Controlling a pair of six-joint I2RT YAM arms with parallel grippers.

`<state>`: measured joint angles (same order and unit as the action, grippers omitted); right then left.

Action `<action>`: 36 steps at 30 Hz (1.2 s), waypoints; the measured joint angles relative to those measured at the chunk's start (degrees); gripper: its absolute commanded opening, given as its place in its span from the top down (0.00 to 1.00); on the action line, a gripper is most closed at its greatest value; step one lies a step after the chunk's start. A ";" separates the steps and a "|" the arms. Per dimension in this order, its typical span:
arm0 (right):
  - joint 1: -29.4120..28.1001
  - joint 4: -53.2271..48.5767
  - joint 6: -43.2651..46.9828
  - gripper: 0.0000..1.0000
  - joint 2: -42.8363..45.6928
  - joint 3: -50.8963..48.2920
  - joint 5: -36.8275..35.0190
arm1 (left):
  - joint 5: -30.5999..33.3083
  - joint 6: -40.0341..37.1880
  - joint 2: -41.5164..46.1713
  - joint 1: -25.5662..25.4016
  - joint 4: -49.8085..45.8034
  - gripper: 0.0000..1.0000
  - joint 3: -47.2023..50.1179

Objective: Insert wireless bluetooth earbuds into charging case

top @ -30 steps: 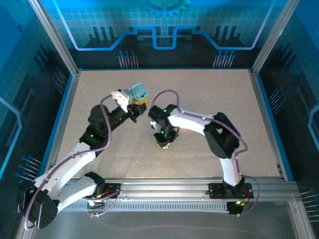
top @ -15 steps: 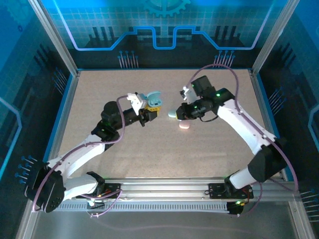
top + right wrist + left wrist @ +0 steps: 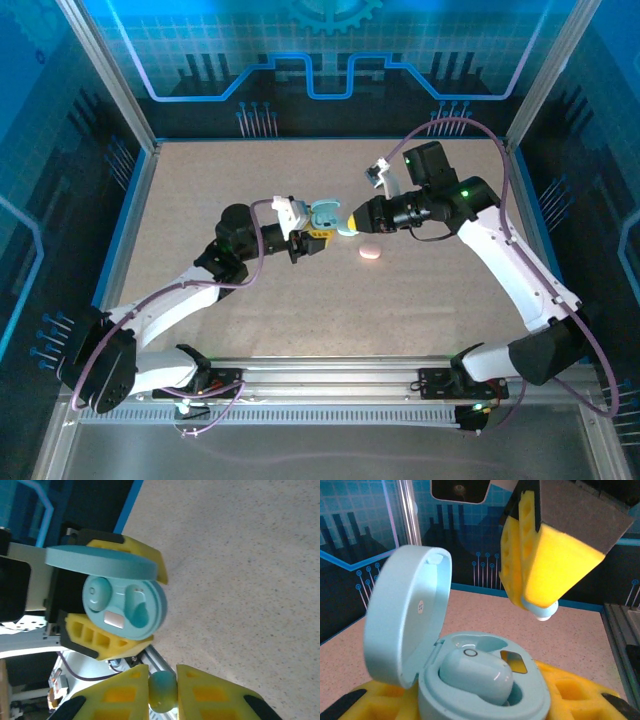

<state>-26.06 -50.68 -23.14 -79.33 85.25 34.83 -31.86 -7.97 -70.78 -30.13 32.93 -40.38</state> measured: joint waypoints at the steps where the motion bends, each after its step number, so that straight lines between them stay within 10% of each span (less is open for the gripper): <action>1: 0.00 0.33 -0.28 0.82 0.00 0.00 0.61 | -0.31 0.00 -0.15 -0.07 0.00 0.66 0.00; 36: -1.75 6.95 -4.61 0.82 -3.93 0.68 4.87 | -4.17 0.42 -1.55 -0.46 0.46 0.66 -0.42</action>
<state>-27.81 -43.72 -27.75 -83.26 85.93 39.70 -36.03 -7.55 -72.34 -30.59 33.39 -40.80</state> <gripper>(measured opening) 0.186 0.392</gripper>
